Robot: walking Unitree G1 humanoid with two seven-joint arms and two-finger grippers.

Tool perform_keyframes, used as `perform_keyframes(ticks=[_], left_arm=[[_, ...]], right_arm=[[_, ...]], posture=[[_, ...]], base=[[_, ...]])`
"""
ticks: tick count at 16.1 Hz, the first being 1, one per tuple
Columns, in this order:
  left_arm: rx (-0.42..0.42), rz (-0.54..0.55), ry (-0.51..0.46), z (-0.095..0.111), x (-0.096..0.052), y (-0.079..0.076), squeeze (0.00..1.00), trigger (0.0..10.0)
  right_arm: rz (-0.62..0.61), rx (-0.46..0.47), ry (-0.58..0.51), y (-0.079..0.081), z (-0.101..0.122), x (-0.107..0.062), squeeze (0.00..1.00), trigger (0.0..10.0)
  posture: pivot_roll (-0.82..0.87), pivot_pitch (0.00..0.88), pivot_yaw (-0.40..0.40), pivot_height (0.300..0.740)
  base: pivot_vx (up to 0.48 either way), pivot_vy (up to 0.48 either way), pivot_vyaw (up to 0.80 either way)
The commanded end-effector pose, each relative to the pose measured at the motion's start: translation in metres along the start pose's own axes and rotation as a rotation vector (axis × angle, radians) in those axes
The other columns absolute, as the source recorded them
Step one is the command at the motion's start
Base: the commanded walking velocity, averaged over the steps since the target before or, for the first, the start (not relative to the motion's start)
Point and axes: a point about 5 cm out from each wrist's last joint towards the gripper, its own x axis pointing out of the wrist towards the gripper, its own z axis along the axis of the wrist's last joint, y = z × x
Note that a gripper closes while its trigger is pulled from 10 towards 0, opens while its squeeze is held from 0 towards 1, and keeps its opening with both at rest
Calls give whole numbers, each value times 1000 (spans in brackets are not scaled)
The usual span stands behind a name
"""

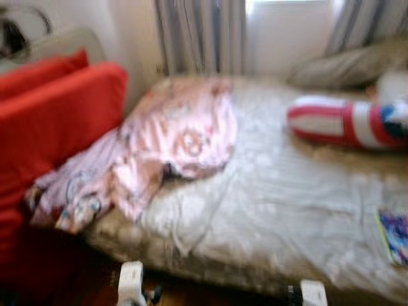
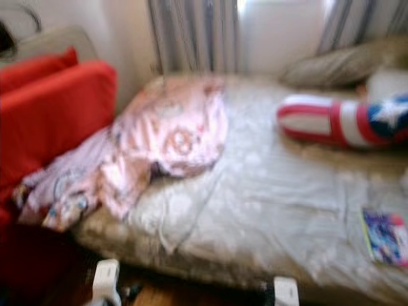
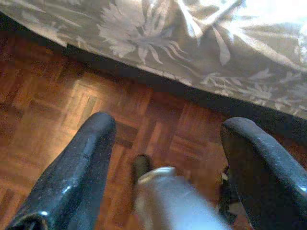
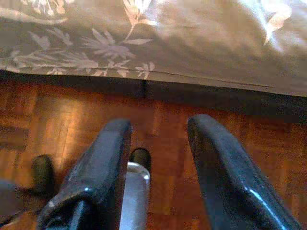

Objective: Clean up the room

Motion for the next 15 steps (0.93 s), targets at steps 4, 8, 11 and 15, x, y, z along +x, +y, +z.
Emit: perform_keyframes(ticks=[4,8,11,15], left_arm=[[8,28,22,-4,-3,11,0,10000],[8,27,22,-5,-3,10,0,10000],[6,28,23,-5,-3,10,0,10000],[4,30,25,-6,-3,11,0,10000]], right_arm=[[25,4,-7,10,2,1,0,10000],[24,4,-5,10,1,1,0,10000],[26,3,-3,10,0,0,0,10000],[27,1,-2,10,0,0,0,10000]], posture=[[-3,0,34,740],[-3,0,34,740],[-2,0,33,740],[-1,0,33,740]], base=[[0,364,0],[0,363,0],[0,365,0],[0,364,0]])
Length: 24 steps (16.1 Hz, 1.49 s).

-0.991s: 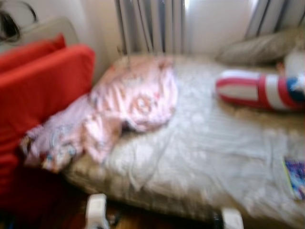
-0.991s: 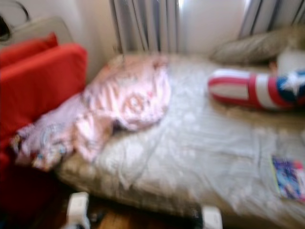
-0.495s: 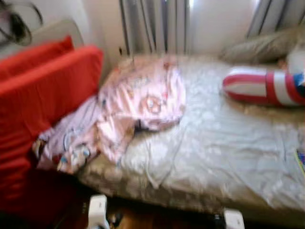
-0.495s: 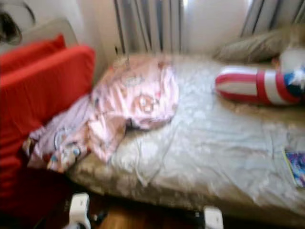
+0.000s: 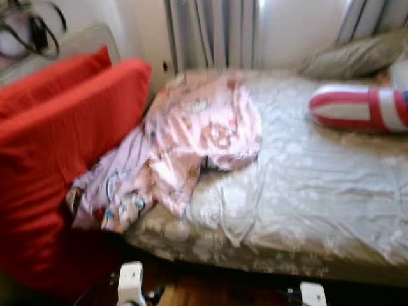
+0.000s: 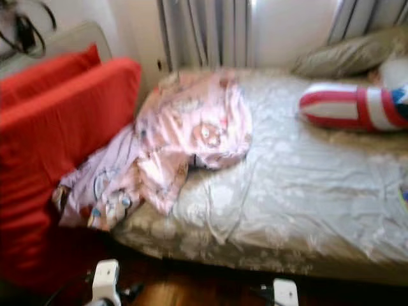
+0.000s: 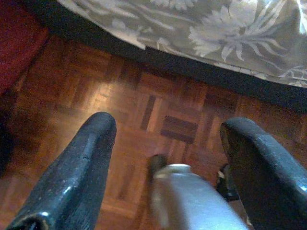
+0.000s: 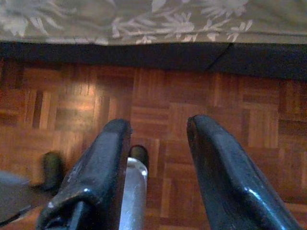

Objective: Clean up the room

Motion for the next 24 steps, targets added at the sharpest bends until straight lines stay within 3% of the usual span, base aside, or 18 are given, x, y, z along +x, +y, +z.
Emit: perform_keyframes(ticks=[1,14,24], left_arm=[[11,27,16,-2,-2,10,0,10000],[5,29,16,-3,-2,9,0,10000],[6,28,14,-2,-2,8,0,10000]], right_arm=[[22,-1,-13,9,4,1,0,10000],[28,-10,-18,9,6,1,0,10000],[23,-12,1,3,0,0,0,10000]], posture=[[-1,0,33,740],[-1,0,30,740],[0,0,28,740]], base=[[0,0,0],[0,111,0],[0,315,0]])
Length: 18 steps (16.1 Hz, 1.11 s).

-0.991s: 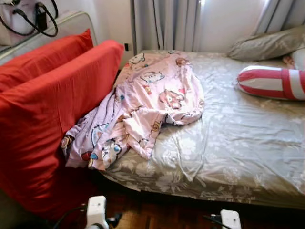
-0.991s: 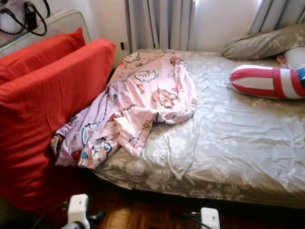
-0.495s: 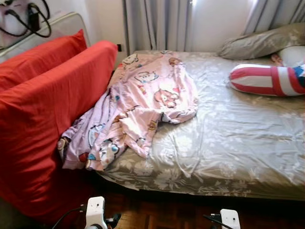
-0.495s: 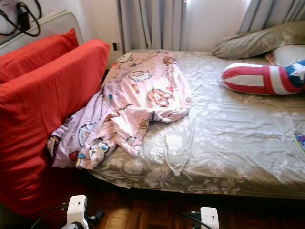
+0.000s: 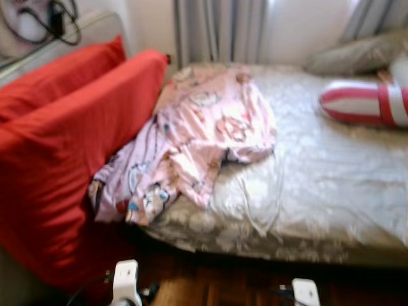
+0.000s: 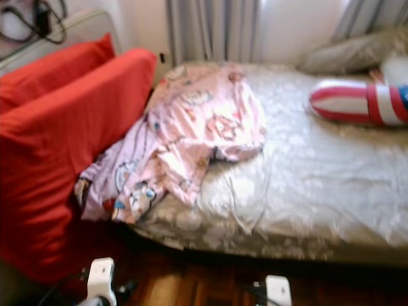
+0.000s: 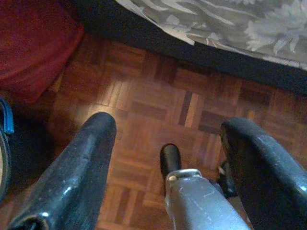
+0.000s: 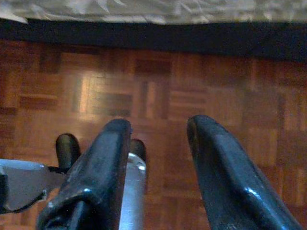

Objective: Clean up the room

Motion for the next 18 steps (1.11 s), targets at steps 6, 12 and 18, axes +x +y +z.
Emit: perform_keyframes(ticks=[6,12,18], left_arm=[[26,-5,6,-2,-1,2,0,10000],[27,5,20,-4,-1,3,0,10000],[26,4,11,-2,-1,2,0,10000]], right_arm=[[-7,12,27,-10,-10,-3,0,10000],[12,-28,38,-9,-14,-4,0,10000],[30,-50,41,-7,-15,-4,0,10000]], posture=[[-1,0,33,740],[8,0,29,740],[8,0,30,740]], base=[[0,0,0],[0,0,0],[123,0,758]])
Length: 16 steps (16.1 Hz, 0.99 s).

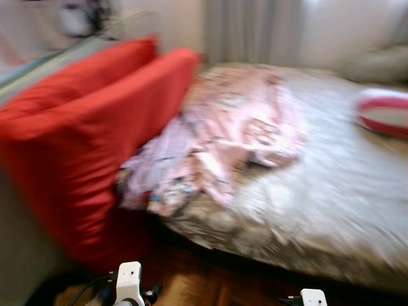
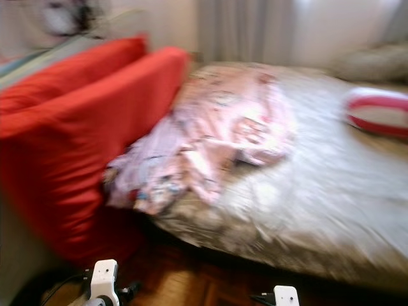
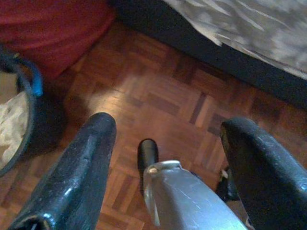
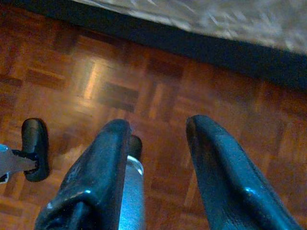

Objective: Clean up the room

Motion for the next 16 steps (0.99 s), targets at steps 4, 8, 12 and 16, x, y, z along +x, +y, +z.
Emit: perform_keyframes(ticks=[4,8,12,16], left_arm=[[12,9,8,0,0,3,0,10000],[8,13,11,-1,-1,4,0,10000],[5,14,14,-2,-1,4,0,10000],[2,15,14,-2,-1,4,0,10000]], right_arm=[[16,-3,9,3,-4,-1,0,10000],[13,9,8,0,-5,-1,0,10000],[19,25,-18,13,9,3,0,10000],[34,4,-28,17,12,4,0,10000]], posture=[[8,0,29,740],[10,0,27,740],[9,0,27,740],[8,0,25,740]], base=[[249,0,800],[257,0,719],[263,0,0],[285,0,0]])
